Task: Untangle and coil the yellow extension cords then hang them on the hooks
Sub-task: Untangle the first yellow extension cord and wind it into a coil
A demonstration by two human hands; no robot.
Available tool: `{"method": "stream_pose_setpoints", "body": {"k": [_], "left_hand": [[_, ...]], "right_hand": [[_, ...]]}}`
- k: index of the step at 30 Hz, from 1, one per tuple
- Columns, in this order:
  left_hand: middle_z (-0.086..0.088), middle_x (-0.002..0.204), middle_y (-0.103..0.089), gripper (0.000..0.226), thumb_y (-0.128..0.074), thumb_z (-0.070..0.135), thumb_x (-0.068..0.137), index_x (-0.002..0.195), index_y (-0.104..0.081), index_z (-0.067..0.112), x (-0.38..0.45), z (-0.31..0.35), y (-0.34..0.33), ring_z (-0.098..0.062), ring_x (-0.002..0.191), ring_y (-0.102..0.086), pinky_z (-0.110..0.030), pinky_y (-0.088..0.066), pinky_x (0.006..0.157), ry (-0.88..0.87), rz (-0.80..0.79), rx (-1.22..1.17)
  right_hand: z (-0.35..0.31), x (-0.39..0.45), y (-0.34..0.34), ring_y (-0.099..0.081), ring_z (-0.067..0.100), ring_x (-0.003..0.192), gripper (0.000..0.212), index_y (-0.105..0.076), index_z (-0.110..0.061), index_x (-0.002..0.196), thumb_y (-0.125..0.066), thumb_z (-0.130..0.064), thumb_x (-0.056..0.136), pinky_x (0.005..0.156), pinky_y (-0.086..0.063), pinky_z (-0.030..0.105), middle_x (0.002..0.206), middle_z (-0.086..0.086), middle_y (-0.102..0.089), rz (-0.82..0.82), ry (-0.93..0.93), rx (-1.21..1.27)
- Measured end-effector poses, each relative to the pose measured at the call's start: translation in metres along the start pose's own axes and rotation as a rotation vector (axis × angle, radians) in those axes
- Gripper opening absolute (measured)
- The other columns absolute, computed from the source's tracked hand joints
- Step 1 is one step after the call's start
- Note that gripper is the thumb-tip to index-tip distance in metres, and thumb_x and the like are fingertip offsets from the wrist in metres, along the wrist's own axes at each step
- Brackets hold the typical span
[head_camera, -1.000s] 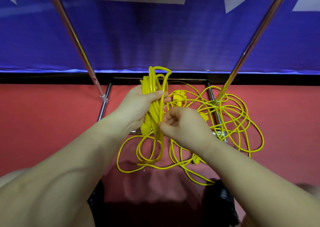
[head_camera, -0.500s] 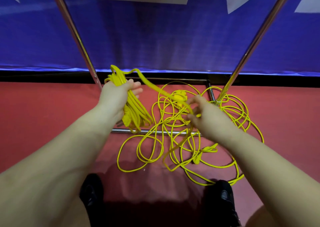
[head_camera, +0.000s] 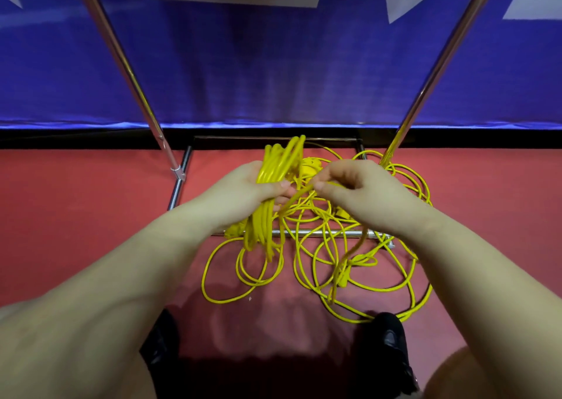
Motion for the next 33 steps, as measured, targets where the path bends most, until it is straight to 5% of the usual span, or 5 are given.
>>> {"method": "stream_pose_setpoints", "body": {"k": [4,10,17,24,33], "left_hand": [[-0.004,0.073,-0.068,0.008,-0.049,0.006,0.093,0.095,-0.055,0.011,-0.004,0.001,-0.02,-0.014,0.067,-0.068,-0.028,-0.056,0.064,0.007,-0.116,-0.091],[0.0,0.058,-0.063,0.011,-0.049,0.006,0.093,0.084,-0.054,0.01,-0.001,0.006,0.0,-0.012,0.05,-0.062,-0.029,-0.056,0.053,-0.005,0.066,-0.235],[-0.002,0.058,-0.067,0.013,-0.047,0.007,0.094,0.084,-0.055,0.01,-0.001,0.003,0.005,-0.014,0.054,-0.067,-0.031,-0.056,0.053,0.045,0.056,-0.226],[-0.012,0.066,-0.071,0.013,-0.044,0.011,0.094,0.088,-0.056,0.011,-0.007,-0.002,-0.005,-0.021,0.058,-0.069,-0.033,-0.058,0.059,0.104,-0.003,-0.353],[-0.013,0.066,-0.07,0.024,-0.039,0.01,0.095,0.082,-0.058,0.009,-0.012,0.009,-0.013,-0.022,0.055,-0.068,-0.033,-0.057,0.055,0.094,-0.08,-0.445]], "right_hand": [[0.003,0.001,0.022,-0.055,0.015,0.069,0.012,-0.061,-0.025,0.083,-0.066,-0.036,0.083,0.067,-0.043,0.029,0.073,0.001,-0.06,0.211,-0.016,-0.014],[0.058,-0.001,-0.016,-0.06,0.03,0.1,0.045,-0.058,-0.005,0.101,-0.038,-0.046,0.096,0.09,-0.045,0.038,0.104,0.014,-0.067,-0.155,-0.369,-0.157],[0.033,0.006,0.048,-0.044,0.009,0.049,0.014,-0.052,-0.022,0.08,-0.057,-0.029,0.091,0.053,-0.036,0.024,0.062,0.0,-0.053,0.383,-0.109,0.118],[0.015,0.01,0.024,-0.037,0.016,0.057,0.017,-0.057,-0.024,0.073,-0.061,-0.029,0.088,0.054,-0.032,0.027,0.059,0.0,-0.044,0.05,0.027,0.043],[0.0,0.005,0.031,-0.034,0.001,0.049,0.024,-0.054,-0.021,0.071,-0.052,-0.028,0.094,0.047,-0.028,0.013,0.059,-0.009,-0.038,0.043,0.053,0.082]]}}
Point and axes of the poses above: each hand's wrist, its own x-axis towards the middle knuckle, its own y-axis out of the back of the hand, z = x × y, the point moved 9 cm from there along x, towards the middle knuckle
